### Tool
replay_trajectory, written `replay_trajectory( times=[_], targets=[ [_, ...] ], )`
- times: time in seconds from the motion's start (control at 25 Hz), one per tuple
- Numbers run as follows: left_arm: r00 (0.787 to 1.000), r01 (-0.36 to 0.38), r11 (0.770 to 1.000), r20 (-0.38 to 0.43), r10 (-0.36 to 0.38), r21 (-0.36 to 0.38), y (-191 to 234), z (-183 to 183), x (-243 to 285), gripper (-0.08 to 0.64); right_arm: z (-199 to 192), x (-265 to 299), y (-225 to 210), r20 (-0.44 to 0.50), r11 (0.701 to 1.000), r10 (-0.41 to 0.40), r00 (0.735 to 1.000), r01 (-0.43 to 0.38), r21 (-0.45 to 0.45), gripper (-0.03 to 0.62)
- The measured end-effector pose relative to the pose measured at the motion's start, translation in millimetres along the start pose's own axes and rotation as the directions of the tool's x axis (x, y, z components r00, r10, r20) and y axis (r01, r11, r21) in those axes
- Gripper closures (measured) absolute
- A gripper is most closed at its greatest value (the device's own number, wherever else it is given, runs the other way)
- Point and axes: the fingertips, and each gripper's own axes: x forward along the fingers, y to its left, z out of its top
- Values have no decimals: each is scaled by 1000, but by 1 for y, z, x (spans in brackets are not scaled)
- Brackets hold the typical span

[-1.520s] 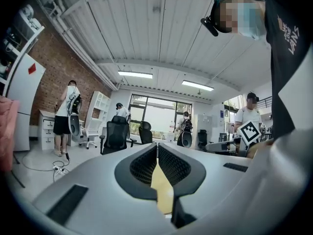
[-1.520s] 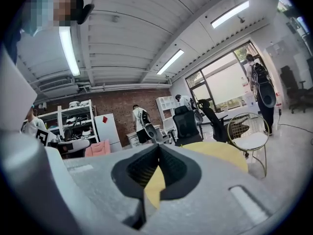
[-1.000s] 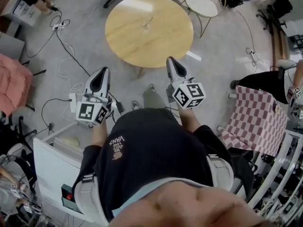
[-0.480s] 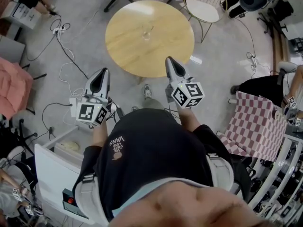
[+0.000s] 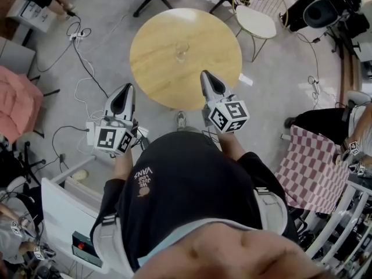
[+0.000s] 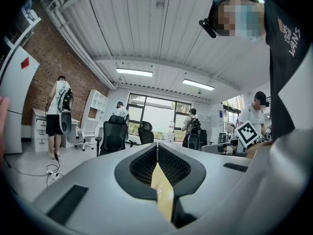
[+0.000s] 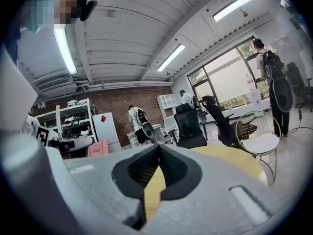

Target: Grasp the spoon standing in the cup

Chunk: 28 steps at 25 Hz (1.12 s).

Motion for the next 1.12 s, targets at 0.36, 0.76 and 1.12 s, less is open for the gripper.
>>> replay_trajectory(
  times=[0.36,0.76,1.12],
  targets=[
    [999,-50,999,9,50,2,-2,3,55,543,10,35,-38,-35,997,75,997,-76,-26,594],
    [1000,-21,1000,-12,22,5,9,5,88,543,16,59,-56,-42,998,60,997,-61,-22,594],
    [989,141,990,-40,-142,-3,39,10,131,543,16,75,-58,-9,996,-83,997,83,13,594]
  ],
)
